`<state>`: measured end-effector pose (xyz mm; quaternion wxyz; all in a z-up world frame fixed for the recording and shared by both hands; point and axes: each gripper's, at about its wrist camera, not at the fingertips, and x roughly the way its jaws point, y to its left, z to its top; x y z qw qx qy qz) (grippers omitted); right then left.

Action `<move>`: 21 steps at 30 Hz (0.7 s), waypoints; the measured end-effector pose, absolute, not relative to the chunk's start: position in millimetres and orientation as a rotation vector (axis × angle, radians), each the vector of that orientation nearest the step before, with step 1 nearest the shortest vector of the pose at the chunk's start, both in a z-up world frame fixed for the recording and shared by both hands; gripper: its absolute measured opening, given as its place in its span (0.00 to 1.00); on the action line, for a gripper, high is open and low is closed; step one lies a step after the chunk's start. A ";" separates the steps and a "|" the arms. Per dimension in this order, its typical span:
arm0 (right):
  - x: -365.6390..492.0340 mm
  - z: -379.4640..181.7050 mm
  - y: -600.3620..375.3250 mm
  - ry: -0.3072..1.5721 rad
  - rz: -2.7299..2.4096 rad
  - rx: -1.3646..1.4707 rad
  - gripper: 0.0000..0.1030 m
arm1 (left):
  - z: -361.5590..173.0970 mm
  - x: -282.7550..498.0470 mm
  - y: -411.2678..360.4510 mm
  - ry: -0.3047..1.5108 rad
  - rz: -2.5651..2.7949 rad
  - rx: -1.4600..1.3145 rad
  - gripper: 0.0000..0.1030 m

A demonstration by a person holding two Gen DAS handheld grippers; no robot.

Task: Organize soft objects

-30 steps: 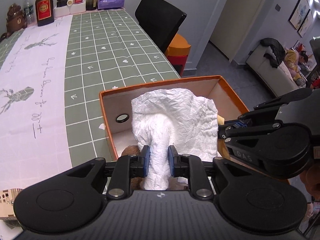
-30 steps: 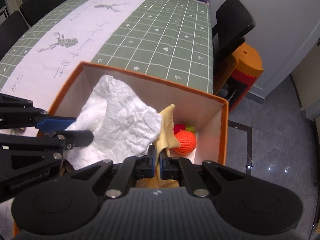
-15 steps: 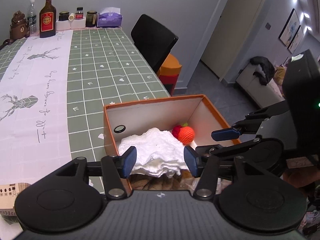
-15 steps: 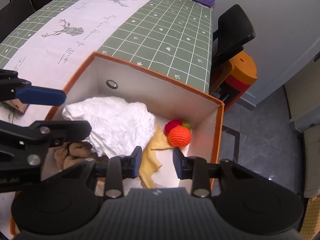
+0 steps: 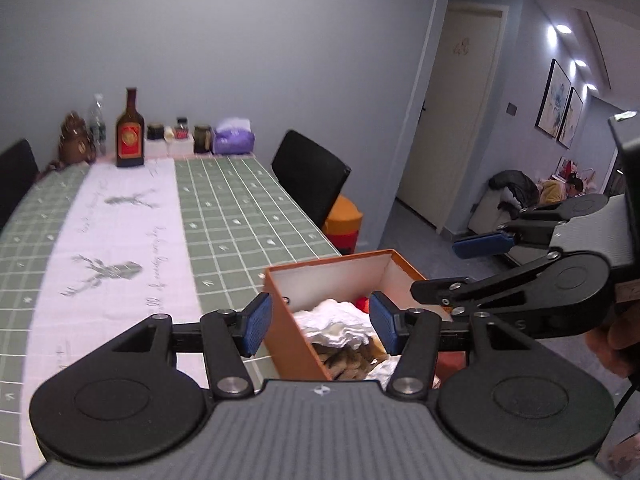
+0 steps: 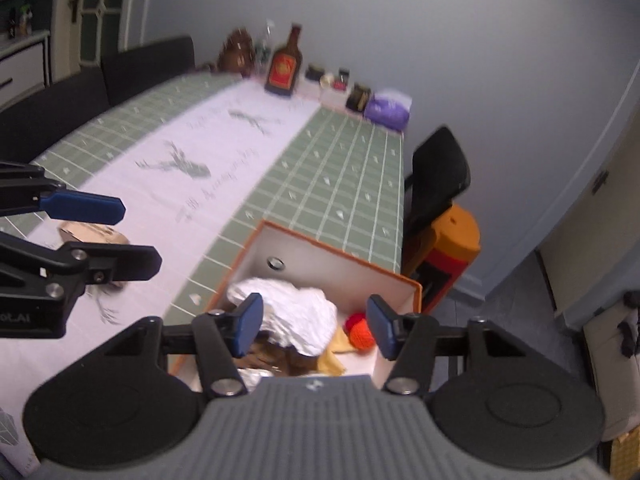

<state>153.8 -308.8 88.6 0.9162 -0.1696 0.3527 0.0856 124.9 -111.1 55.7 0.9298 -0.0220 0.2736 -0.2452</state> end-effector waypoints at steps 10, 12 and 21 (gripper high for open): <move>40.4 75.1 -268.3 0.504 0.274 -0.279 0.63 | 30.3 41.1 -51.8 0.420 -0.416 0.041 0.62; 19.3 66.0 -260.5 0.475 0.277 -0.271 0.63 | 22.6 28.9 -38.3 0.413 -0.398 0.034 0.62; -55.1 25.3 -236.8 0.342 0.226 -0.157 0.72 | -3.7 -17.7 -8.9 0.362 -0.258 0.011 0.63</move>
